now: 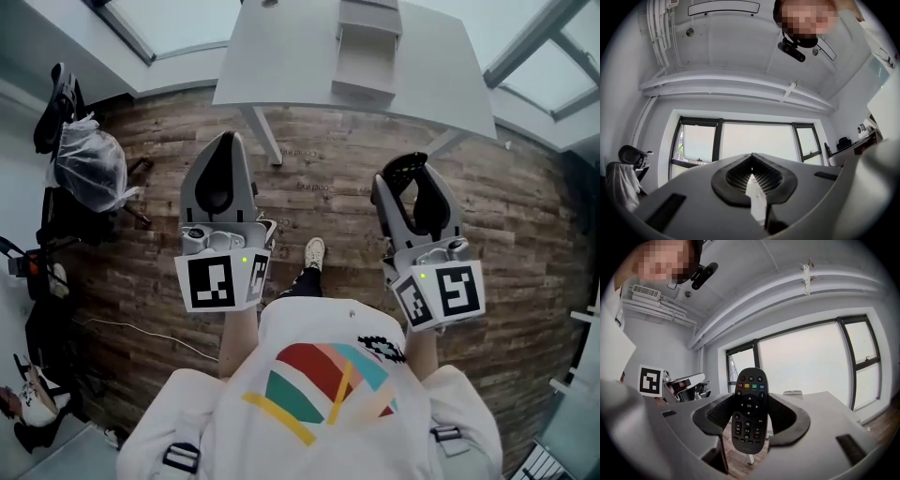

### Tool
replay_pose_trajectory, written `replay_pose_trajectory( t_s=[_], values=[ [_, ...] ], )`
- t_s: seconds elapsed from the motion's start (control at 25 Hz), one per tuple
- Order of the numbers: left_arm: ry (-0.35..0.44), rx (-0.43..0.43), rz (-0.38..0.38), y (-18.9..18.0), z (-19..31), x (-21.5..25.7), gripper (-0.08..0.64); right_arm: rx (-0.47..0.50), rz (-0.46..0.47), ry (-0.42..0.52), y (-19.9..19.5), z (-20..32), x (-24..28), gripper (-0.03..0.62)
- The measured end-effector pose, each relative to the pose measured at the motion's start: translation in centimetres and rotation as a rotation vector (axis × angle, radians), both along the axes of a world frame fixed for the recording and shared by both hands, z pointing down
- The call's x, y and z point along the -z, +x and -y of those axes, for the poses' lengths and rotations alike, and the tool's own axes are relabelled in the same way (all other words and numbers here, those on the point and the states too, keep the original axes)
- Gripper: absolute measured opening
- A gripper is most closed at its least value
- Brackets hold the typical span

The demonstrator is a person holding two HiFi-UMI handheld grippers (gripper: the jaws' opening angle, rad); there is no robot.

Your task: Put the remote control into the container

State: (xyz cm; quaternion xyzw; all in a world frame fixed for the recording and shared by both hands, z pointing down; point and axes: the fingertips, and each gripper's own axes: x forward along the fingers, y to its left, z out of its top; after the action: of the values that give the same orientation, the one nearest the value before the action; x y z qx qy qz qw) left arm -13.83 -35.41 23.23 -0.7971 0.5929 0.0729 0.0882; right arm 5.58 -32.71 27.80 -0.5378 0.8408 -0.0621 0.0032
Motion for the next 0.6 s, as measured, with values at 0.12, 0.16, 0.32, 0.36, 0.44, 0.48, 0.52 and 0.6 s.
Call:
replay_pose_trajectory(
  t_s=[0.12, 0.16, 0.32, 0.36, 0.44, 0.48, 0.52, 0.6],
  values=[
    [-0.006, -0.015, 0.007, -0.7, 3.9, 0.1, 0.008, -0.013, -0.005, 0.012, -0.7, 3.5, 0.5, 0.238],
    [-0.013, -0.020, 0.010, -0.8, 5.1, -0.1, 0.008, -0.019, -0.005, 0.013, -0.9, 4.5, 0.5, 0.236],
    [-0.026, -0.034, 0.007, -1.3, 8.6, -0.5, 0.008, -0.035, 0.002, 0.002, -1.6, 7.4, 0.2, 0.238],
    [-0.031, -0.039, 0.007, -1.3, 9.2, -0.6, 0.008, -0.040, 0.002, -0.004, -1.6, 7.8, 0.1, 0.236],
    [-0.044, -0.053, 0.009, -0.9, 10.3, -1.0, 0.008, -0.056, 0.002, -0.020, -1.2, 8.5, -0.2, 0.238],
    [-0.050, -0.062, 0.011, -0.6, 10.9, -1.1, 0.008, -0.066, 0.003, -0.027, -0.9, 8.8, -0.4, 0.236],
    [-0.054, -0.070, 0.012, -0.2, 11.4, -1.3, 0.008, -0.076, 0.004, -0.032, -0.5, 9.2, -0.5, 0.236],
    [-0.054, -0.082, 0.015, 0.6, 12.3, -1.4, 0.008, -0.090, 0.005, -0.038, 0.3, 9.9, -0.7, 0.236]
  ],
)
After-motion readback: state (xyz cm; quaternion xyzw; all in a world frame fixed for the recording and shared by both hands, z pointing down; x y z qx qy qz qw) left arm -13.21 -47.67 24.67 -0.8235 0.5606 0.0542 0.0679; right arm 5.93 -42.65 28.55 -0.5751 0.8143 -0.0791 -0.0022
